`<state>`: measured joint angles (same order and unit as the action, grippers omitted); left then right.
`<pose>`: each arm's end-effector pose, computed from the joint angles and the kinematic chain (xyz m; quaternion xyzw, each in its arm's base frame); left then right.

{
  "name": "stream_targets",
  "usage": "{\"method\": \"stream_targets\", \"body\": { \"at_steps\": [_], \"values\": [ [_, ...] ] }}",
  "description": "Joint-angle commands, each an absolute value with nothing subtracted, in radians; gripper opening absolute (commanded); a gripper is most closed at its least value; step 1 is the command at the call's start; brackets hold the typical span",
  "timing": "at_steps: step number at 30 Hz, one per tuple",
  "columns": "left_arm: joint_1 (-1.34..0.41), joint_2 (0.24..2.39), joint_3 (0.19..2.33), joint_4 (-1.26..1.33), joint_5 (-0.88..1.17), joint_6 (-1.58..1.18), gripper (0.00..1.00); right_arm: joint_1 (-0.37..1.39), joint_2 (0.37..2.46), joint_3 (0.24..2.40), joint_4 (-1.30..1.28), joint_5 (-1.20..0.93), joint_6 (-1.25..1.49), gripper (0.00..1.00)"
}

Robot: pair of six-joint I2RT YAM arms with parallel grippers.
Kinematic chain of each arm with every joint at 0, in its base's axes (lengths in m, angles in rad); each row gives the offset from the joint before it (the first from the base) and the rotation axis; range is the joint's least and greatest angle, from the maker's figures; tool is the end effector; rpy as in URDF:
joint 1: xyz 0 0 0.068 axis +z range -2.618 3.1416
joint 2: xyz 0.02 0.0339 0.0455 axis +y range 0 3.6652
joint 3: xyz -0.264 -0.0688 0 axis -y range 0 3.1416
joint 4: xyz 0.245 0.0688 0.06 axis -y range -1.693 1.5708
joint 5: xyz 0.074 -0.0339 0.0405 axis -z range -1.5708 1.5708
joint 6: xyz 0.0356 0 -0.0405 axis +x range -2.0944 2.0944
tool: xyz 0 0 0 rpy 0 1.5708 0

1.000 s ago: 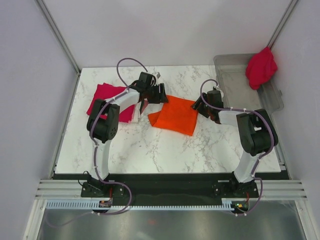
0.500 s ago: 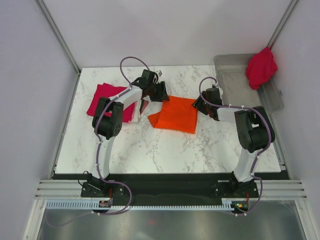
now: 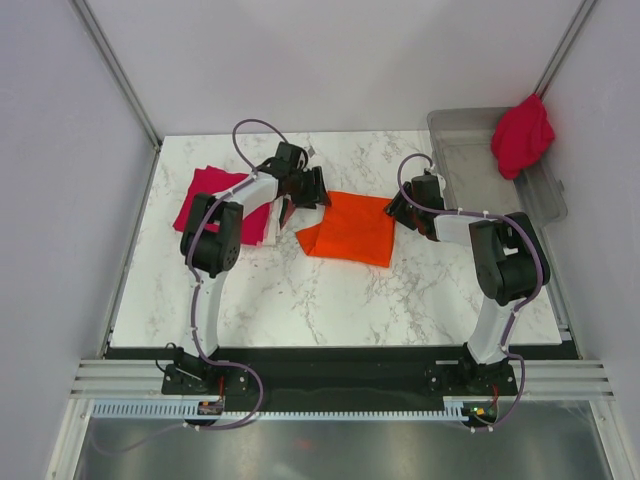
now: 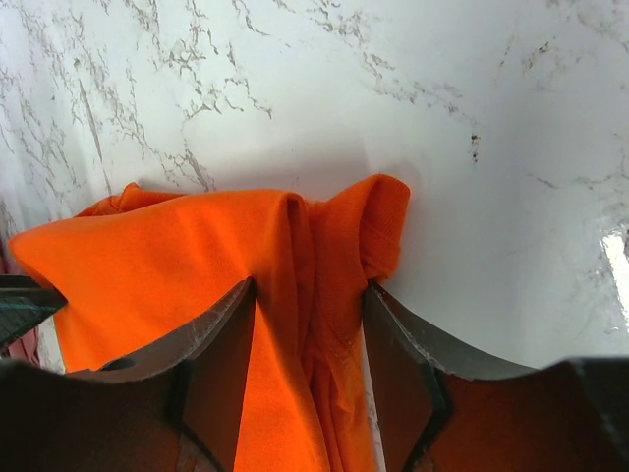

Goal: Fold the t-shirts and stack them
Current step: Fold the tshirt

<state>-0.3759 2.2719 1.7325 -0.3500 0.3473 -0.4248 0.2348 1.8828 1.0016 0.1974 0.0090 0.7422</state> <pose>0.4597 -0.1945 0.1574 0.0350 0.9295 -0.2782 0.2396 0.3776 0.0900 0.1447 0.2286 0.8739 0.1978 0.3808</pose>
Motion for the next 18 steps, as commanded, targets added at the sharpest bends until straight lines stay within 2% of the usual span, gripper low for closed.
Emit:
{"method": "stream_targets", "body": {
  "at_steps": [1, 13, 18],
  "values": [
    [-0.36, 2.244, 1.72, -0.333, 0.383, -0.44, 0.6, 0.235, 1.896, 1.025, 0.17, 0.029, 0.719, 0.56],
    [-0.371, 2.278, 1.735, -0.287, 0.492, -0.434, 0.55, 0.233, 1.91, 1.034, 0.164, 0.006, 0.713, 0.55],
    [-0.371, 2.286, 1.741, -0.301, 0.506, -0.433, 0.48, 0.235, 1.911, 1.038, 0.163, 0.003, 0.712, 0.52]
  ]
}}
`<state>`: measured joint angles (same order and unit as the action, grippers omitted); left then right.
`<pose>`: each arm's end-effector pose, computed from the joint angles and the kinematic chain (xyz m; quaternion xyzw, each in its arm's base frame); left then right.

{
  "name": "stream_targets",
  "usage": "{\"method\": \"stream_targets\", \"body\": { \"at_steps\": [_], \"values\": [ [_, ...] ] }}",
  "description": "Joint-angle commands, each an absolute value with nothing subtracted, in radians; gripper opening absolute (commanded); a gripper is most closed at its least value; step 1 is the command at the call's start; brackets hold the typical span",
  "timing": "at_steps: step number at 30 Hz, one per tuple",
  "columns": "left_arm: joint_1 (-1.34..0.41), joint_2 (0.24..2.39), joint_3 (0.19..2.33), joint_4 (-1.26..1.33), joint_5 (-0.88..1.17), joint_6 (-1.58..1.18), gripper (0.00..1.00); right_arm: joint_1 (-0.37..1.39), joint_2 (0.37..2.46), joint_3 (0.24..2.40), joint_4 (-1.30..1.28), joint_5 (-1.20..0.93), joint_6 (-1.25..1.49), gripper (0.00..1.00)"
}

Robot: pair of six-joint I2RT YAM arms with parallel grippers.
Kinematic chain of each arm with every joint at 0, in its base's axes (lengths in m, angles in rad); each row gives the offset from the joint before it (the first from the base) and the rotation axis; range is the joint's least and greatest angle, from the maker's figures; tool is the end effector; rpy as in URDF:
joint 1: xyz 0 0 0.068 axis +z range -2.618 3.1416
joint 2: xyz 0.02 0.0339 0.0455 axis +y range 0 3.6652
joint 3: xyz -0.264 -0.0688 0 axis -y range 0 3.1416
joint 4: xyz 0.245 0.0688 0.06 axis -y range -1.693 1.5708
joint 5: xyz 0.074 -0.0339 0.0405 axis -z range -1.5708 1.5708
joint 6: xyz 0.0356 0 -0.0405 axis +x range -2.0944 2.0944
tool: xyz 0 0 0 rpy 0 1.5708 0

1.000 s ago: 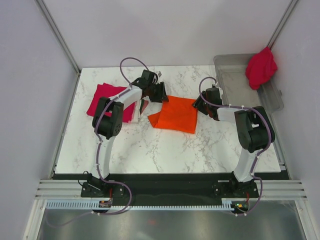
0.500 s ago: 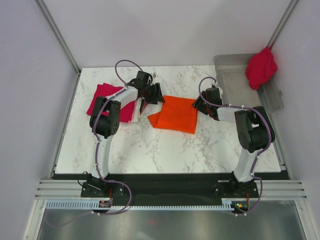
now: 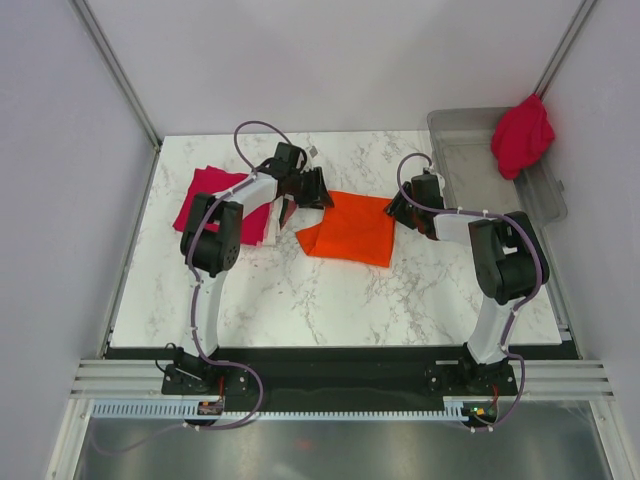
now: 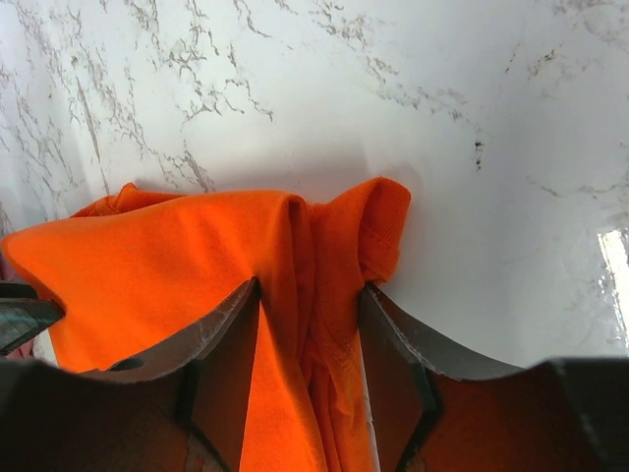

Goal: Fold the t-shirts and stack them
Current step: Fold the tshirt

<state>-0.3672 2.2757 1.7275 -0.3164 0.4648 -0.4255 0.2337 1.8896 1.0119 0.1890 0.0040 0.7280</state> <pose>0.4610 -0.1944 0.1576 0.0530 0.9150 -0.3293 0.2270 0.3795 0.0902 0.1444 0.2221 0.8766 0.1958 0.3793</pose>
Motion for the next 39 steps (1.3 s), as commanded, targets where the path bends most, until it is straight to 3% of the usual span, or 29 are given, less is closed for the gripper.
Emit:
{"method": "stream_targets", "body": {
  "at_steps": [1, 3, 6, 7, 8, 12, 13, 17, 37, 39],
  "values": [
    [-0.371, 2.287, 1.744, -0.302, 0.505, -0.431, 0.44, 0.235, 1.913, 1.039, 0.163, 0.003, 0.712, 0.52],
    [-0.37, 2.292, 1.75, -0.314, 0.505, -0.433, 0.41, 0.235, 1.914, 1.042, 0.16, 0.002, 0.712, 0.52],
    [-0.37, 2.284, 1.752, -0.324, 0.511, -0.426, 0.25, 0.235, 1.916, 1.045, 0.158, 0.003, 0.707, 0.35],
    [-0.368, 2.28, 1.746, -0.324, 0.508, -0.426, 0.16, 0.233, 1.916, 1.048, 0.158, -0.024, 0.703, 0.31],
    [-0.368, 2.272, 1.741, -0.322, 0.503, -0.426, 0.16, 0.236, 1.914, 1.049, 0.158, -0.031, 0.698, 0.27],
    [-0.354, 2.226, 1.706, -0.322, 0.474, -0.433, 0.25, 0.248, 1.917, 1.078, 0.143, -0.063, 0.673, 0.26],
    [-0.351, 2.203, 1.683, -0.322, 0.462, -0.437, 0.35, 0.253, 1.924, 1.087, 0.135, -0.069, 0.67, 0.26],
    [-0.331, 2.14, 1.605, -0.307, 0.446, -0.44, 0.59, 0.279, 1.944, 1.123, 0.12, -0.107, 0.658, 0.26],
    [-0.301, 2.137, 1.474, -0.23, 0.406, -0.502, 0.61, 0.308, 1.97, 1.149, 0.101, -0.135, 0.647, 0.26],
    [-0.301, 2.144, 1.483, -0.218, 0.431, -0.502, 0.58, 0.31, 1.973, 1.15, 0.104, -0.14, 0.647, 0.26]
  ]
}}
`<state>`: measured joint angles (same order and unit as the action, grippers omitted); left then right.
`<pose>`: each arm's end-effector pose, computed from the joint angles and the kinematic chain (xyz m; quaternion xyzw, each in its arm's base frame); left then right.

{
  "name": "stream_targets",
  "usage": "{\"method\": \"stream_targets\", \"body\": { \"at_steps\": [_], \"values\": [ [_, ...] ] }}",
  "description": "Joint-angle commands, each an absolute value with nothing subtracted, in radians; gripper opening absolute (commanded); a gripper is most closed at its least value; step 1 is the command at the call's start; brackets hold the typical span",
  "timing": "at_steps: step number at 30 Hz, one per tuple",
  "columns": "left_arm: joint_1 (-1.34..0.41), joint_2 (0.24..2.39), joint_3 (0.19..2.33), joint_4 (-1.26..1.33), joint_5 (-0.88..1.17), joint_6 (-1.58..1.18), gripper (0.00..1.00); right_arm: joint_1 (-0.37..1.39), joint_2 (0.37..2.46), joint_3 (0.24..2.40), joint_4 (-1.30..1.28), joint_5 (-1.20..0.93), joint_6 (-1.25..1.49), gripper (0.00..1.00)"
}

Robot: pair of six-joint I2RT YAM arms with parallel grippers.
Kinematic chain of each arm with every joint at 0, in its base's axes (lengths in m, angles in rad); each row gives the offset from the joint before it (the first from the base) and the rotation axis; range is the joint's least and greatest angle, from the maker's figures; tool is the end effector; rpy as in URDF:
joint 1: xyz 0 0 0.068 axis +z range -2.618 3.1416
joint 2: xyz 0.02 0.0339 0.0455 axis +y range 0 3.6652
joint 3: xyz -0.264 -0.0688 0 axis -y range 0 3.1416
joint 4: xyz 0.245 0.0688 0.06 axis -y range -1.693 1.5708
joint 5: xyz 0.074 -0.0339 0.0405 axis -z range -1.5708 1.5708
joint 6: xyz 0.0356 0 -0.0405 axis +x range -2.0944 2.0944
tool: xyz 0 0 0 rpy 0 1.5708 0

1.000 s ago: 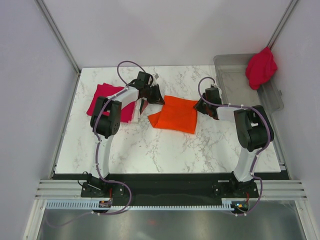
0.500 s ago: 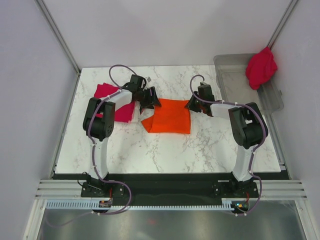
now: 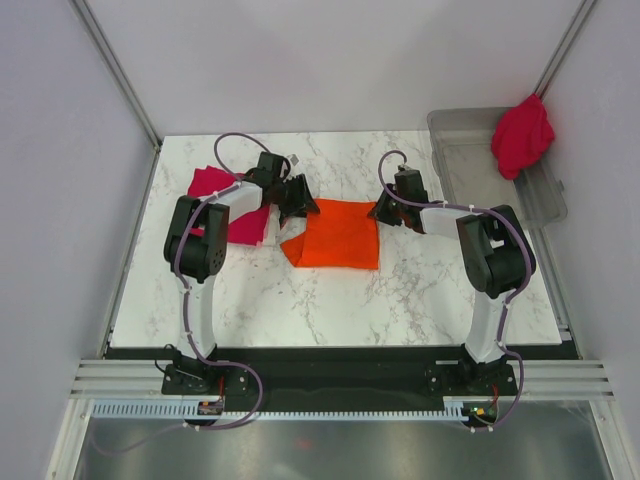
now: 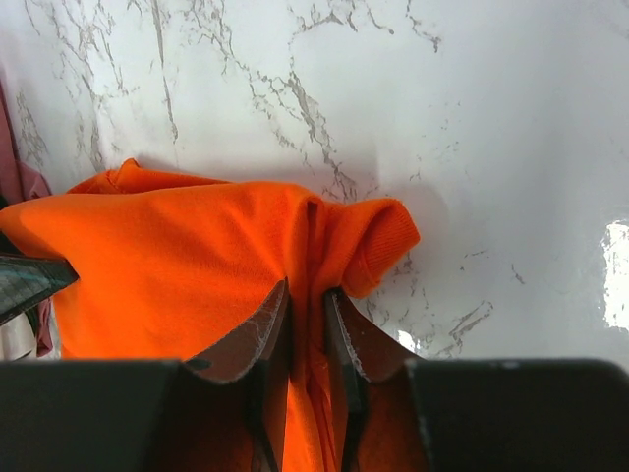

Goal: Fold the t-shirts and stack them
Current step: Fold the tshirt

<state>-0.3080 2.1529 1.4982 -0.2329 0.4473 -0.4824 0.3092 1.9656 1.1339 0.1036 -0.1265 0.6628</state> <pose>0.4365 -0.1550 0.1501 -0.0060 0.9217 -0.3186 0.2210 0.3916 0.1298 0.1438 0.1347 0.9011 0.2417 0.3340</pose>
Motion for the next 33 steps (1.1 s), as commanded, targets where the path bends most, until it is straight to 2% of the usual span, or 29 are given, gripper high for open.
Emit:
{"method": "stream_targets", "body": {
  "at_steps": [1, 5, 8, 9, 12, 14, 28, 33],
  "values": [
    [-0.301, 2.158, 1.489, -0.215, 0.454, -0.499, 0.5, 0.31, 1.974, 1.152, 0.106, -0.143, 0.649, 0.26],
    [-0.305, 2.175, 1.497, -0.213, 0.46, -0.494, 0.35, 0.31, 1.98, 1.158, 0.107, -0.15, 0.646, 0.26],
    [-0.307, 2.174, 1.491, -0.206, 0.463, -0.494, 0.18, 0.314, 1.988, 1.167, 0.106, -0.153, 0.64, 0.24],
    [-0.307, 2.174, 1.488, -0.203, 0.463, -0.494, 0.03, 0.316, 1.991, 1.17, 0.106, -0.158, 0.641, 0.22],
    [-0.307, 2.161, 1.485, -0.198, 0.469, -0.489, 0.02, 0.318, 1.991, 1.175, 0.104, -0.161, 0.635, 0.15],
    [-0.307, 2.149, 1.479, -0.193, 0.465, -0.488, 0.02, 0.318, 1.983, 1.184, 0.095, -0.166, 0.626, 0.0],
    [-0.313, 1.921, 1.376, -0.193, 0.476, -0.497, 0.02, 0.347, 1.747, 1.161, 0.002, -0.149, 0.542, 0.0],
    [-0.321, 1.809, 1.302, -0.193, 0.471, -0.518, 0.02, 0.396, 1.635, 1.166, -0.135, -0.092, 0.506, 0.0]
  ]
}}
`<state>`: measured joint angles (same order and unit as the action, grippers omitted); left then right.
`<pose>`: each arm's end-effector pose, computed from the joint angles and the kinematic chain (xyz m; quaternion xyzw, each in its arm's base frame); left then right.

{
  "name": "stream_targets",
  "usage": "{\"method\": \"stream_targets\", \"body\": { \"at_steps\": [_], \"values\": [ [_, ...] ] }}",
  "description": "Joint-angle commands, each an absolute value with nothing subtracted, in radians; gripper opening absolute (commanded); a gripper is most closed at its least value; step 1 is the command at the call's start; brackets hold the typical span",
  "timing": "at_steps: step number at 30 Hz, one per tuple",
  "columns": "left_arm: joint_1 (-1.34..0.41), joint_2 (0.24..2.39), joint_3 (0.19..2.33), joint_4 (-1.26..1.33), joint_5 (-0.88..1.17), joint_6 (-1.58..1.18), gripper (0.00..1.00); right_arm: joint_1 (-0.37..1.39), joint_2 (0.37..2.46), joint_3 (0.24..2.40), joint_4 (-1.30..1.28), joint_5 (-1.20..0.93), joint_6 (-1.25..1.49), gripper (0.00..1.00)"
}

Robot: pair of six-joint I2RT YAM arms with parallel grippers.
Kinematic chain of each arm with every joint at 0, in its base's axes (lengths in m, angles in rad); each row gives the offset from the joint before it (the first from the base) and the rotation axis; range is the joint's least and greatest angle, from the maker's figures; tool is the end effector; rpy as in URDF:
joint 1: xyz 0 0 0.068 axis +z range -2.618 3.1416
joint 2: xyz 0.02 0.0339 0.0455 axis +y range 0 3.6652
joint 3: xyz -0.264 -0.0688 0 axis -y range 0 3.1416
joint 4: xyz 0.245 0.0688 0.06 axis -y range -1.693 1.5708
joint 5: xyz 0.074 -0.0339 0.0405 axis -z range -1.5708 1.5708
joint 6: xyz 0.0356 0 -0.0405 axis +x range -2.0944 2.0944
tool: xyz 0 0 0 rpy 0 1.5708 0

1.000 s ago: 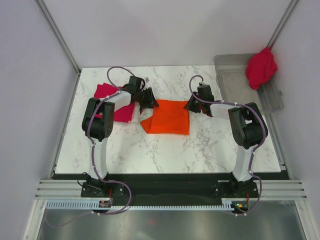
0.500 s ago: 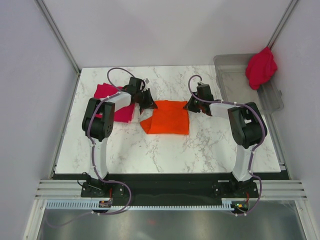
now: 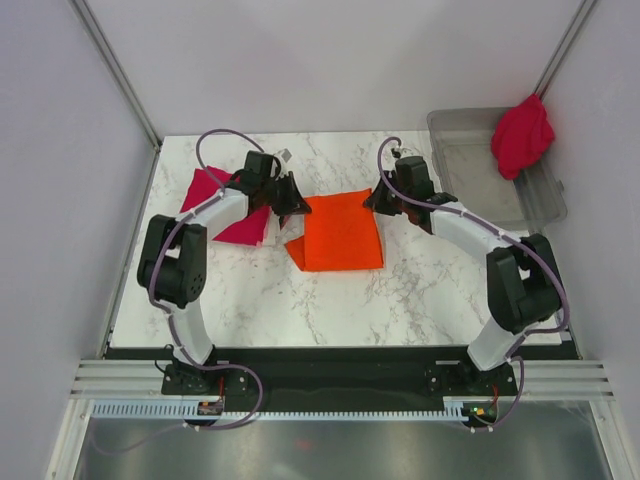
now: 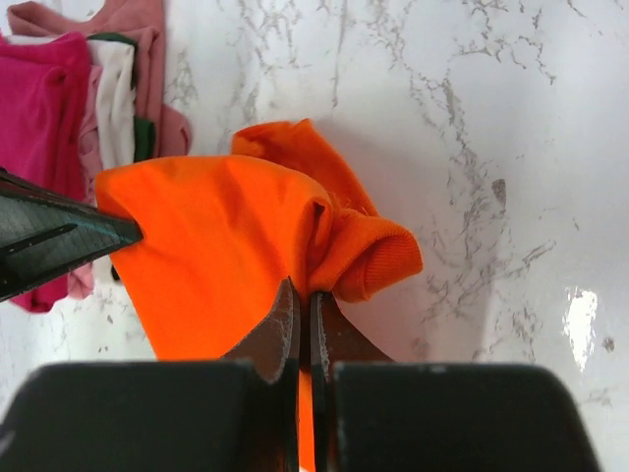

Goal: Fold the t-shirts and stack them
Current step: Fold the tshirt

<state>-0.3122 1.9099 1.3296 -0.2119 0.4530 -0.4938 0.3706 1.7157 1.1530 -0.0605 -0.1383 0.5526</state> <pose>0.3950 -0.1438 0.2028 0.0031 0.9056 -0.3362 0.2587 0.3581 0.1444 0.2310 0.0493 0.8869 0.2578 0.3802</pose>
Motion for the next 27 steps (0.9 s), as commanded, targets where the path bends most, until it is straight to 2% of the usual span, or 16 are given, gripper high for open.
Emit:
{"method": "stream_targets", "body": {
  "at_steps": [1, 12, 19, 23, 27],
  "values": [
    [-0.324, 1.793, 1.295, -0.196, 0.469, -0.525, 0.02, 0.406, 1.615, 1.158, -0.155, -0.081, 0.505, 0.0],
    [-0.327, 1.546, 1.221, -0.287, 0.43, -0.538, 0.02, 0.518, 1.433, 1.218, -0.273, -0.084, 0.517, 0.0],
    [-0.305, 1.414, 1.253, -0.414, 0.393, -0.525, 0.02, 0.623, 1.448, 1.411, -0.383, -0.089, 0.523, 0.0],
    [-0.305, 1.472, 1.276, -0.431, 0.463, -0.514, 0.02, 0.637, 1.447, 1.433, -0.426, -0.034, 0.554, 0.0],
    [-0.322, 1.546, 1.281, -0.411, 0.497, -0.489, 0.02, 0.637, 1.393, 1.349, -0.434, 0.026, 0.586, 0.0]
  ]
}}
